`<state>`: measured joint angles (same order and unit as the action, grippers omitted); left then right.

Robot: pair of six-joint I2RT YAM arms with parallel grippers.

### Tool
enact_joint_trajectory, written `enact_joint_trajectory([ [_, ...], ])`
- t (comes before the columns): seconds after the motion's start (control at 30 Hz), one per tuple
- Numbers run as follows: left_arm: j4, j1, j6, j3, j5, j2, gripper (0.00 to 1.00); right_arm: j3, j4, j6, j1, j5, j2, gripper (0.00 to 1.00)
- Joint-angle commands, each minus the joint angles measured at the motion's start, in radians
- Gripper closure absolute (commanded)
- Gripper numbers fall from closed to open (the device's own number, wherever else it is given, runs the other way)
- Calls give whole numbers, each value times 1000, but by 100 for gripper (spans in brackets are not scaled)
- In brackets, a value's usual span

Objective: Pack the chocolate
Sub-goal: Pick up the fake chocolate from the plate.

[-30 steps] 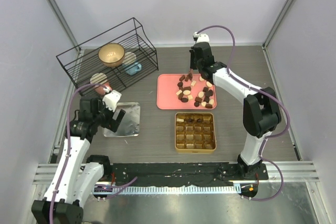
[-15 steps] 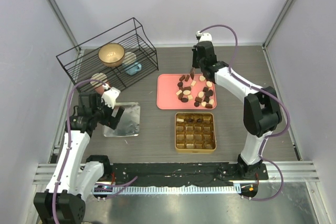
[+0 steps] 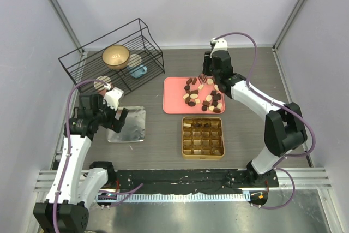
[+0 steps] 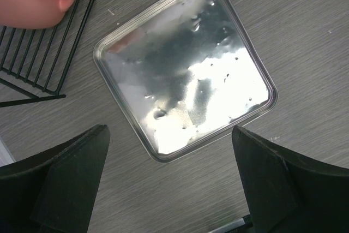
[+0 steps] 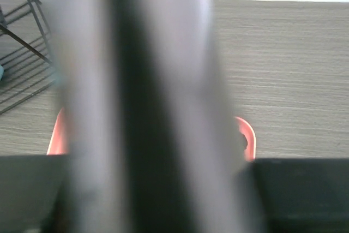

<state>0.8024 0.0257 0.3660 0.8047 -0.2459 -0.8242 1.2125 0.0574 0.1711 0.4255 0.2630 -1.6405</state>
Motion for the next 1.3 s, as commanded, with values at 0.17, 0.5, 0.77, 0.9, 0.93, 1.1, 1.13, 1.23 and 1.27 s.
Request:
enact_joint_trajectory([
  [0.17, 24, -4, -27, 76, -33, -7, 0, -31, 139, -18, 1, 1, 41, 55],
  [0.5, 23, -4, -29, 90, -35, -13, 0, -16, 160, -8, -1, -16, -22, 50],
  [0.77, 27, -4, -21, 87, -32, 2, 0, -25, 188, -7, 1, -1, -76, 50],
  [0.9, 31, -4, -21, 88, -32, 5, 0, -31, 190, -8, 1, 5, -93, 51],
  [0.93, 29, -4, -21, 87, -32, 4, 0, -36, 191, -8, 1, 7, -94, 50],
  [1.1, 27, -4, -24, 93, -36, 2, 0, -62, 197, -16, -1, 28, -101, 51],
  [1.13, 27, -4, -24, 93, -38, 2, 0, -68, 199, -18, 1, 31, -102, 51],
  [1.23, 27, -4, -25, 99, -39, -1, 0, -80, 193, -28, 1, 51, -101, 51],
  [1.27, 29, -4, -25, 102, -41, -3, 0, -83, 190, -30, 1, 67, -97, 51],
])
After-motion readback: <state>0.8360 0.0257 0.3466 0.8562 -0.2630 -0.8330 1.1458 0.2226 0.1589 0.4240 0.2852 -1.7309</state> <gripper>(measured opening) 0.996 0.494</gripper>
